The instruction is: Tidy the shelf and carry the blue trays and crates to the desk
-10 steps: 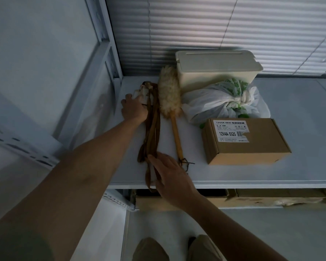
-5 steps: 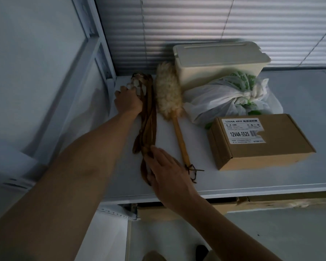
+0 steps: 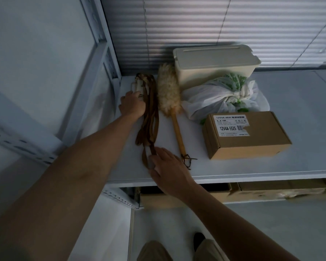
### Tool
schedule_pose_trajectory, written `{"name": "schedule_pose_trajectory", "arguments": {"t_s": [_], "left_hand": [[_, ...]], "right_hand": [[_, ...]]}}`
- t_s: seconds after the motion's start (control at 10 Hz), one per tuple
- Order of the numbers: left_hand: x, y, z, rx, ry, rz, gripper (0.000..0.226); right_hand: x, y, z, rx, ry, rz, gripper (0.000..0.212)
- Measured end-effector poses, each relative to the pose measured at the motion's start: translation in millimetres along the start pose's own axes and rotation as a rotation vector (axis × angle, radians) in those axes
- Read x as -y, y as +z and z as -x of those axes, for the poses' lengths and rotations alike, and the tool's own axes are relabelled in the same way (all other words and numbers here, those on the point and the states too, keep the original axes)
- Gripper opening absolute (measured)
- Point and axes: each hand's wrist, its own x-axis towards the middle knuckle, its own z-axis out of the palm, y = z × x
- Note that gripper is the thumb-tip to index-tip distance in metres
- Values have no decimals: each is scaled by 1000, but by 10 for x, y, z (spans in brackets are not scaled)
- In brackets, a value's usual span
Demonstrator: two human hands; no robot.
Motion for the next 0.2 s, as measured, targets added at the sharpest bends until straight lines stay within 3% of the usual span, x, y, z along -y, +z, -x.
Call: {"name": "schedule_pose_trajectory", "arguments": {"t_s": [0.2], "left_hand": [[-79,-177,440,6,-65,142,58]], "right_hand": [[79,-256,123,92,71,-46,41]]}}
